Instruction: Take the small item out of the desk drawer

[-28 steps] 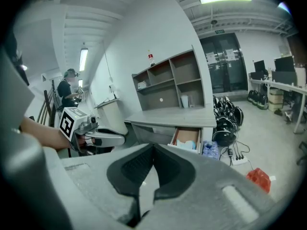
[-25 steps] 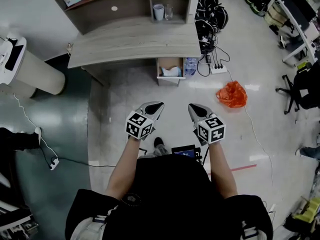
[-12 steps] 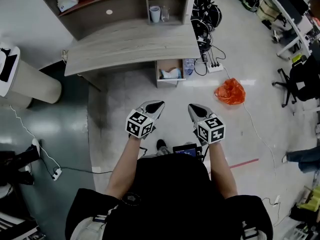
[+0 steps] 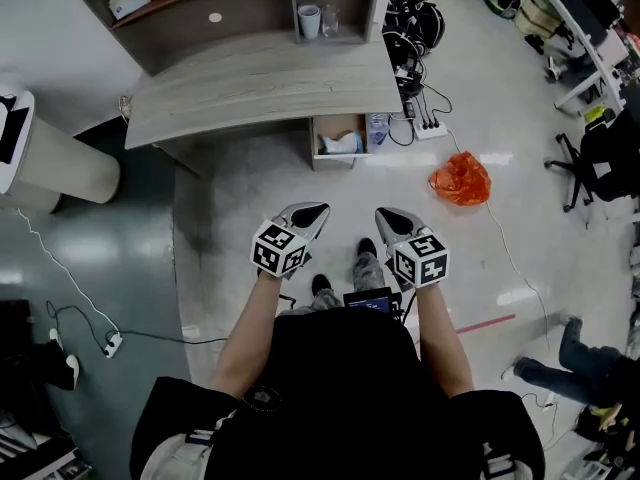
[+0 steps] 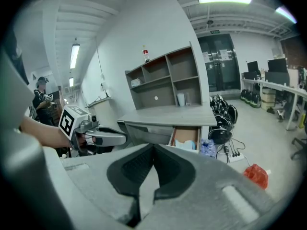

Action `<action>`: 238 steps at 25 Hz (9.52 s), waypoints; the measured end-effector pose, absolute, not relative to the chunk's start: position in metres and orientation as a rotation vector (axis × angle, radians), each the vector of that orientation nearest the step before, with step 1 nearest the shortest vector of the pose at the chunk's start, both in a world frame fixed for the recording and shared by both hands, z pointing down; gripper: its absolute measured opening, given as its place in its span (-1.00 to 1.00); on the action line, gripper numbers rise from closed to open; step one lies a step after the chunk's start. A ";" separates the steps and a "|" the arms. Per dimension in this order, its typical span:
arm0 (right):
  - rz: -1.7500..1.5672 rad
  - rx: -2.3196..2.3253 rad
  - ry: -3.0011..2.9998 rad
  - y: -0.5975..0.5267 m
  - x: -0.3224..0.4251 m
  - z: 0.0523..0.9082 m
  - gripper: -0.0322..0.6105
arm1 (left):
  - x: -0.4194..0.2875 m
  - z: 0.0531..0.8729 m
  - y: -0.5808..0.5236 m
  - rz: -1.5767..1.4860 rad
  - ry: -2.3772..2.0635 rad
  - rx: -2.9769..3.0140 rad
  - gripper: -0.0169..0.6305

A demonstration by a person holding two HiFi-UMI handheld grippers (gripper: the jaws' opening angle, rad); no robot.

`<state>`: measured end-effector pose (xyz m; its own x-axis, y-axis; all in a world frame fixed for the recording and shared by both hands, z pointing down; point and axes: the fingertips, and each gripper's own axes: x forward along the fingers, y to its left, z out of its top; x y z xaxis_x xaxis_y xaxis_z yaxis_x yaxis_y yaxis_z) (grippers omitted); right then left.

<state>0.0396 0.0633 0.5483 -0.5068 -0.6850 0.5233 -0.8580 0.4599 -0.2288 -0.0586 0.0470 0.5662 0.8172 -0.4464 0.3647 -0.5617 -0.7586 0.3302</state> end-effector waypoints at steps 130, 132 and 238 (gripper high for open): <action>0.670 0.814 -2.356 -0.200 0.055 0.604 -0.89 | -0.023 0.603 -0.192 0.451 -0.866 2.385 -0.94; 0.646 0.780 -2.346 -0.202 0.054 0.610 -0.89 | -0.023 0.606 -0.194 0.449 -0.875 2.370 -0.94; 0.084 0.200 -2.066 -0.210 -0.010 0.737 -0.71 | -0.062 0.672 -0.173 0.448 -0.975 2.210 -0.94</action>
